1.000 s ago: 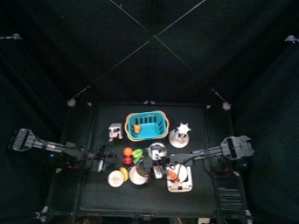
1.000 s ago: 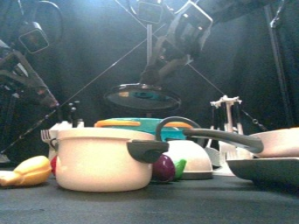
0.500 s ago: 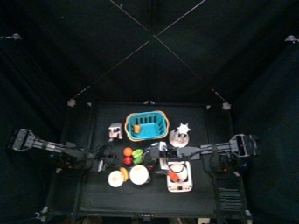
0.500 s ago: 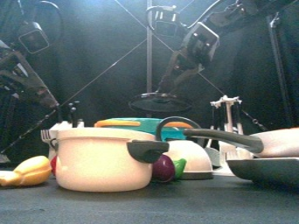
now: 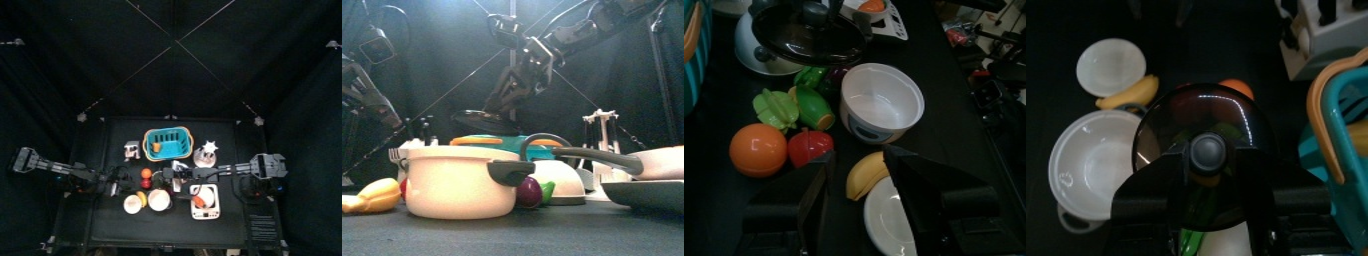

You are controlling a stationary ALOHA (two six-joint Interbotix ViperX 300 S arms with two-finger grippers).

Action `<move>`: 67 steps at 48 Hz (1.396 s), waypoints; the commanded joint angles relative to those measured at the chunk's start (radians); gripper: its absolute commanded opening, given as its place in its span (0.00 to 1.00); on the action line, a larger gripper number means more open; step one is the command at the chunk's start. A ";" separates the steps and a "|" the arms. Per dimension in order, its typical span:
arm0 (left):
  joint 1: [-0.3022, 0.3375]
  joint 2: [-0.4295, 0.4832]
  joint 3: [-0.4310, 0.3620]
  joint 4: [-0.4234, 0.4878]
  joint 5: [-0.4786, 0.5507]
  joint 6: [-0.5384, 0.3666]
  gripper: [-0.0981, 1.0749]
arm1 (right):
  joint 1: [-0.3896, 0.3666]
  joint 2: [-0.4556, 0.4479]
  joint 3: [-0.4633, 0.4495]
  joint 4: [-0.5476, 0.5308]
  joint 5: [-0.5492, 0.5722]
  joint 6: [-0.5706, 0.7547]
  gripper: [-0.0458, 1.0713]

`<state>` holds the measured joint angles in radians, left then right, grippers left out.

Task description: Place pot lid onto table

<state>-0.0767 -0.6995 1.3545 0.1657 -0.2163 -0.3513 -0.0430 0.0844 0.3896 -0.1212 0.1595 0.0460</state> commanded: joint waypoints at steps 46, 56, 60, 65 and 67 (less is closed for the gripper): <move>0.008 -0.091 0.025 -0.034 0.005 -0.002 0.79 | -0.081 0.098 -0.083 0.005 -0.006 0.000 0.79; 0.008 -0.091 0.025 -0.034 0.005 -0.002 0.79 | -0.083 0.092 -0.083 0.002 -0.006 0.000 0.91; 0.008 -0.091 0.025 -0.035 0.005 -0.003 0.79 | -0.078 0.072 -0.078 0.008 -0.006 0.000 0.93; 0.008 -0.091 0.025 -0.038 0.003 -0.003 0.79 | -0.075 0.032 -0.061 0.000 -0.006 -0.002 0.93; 0.006 -0.091 0.025 -0.038 0.005 -0.003 0.79 | -0.072 0.017 -0.052 0.002 -0.006 0.000 0.93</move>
<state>-0.0706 -0.7915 1.3913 0.1304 -0.2056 -0.3543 -0.1166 0.1749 0.3375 -0.1197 0.1626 0.0460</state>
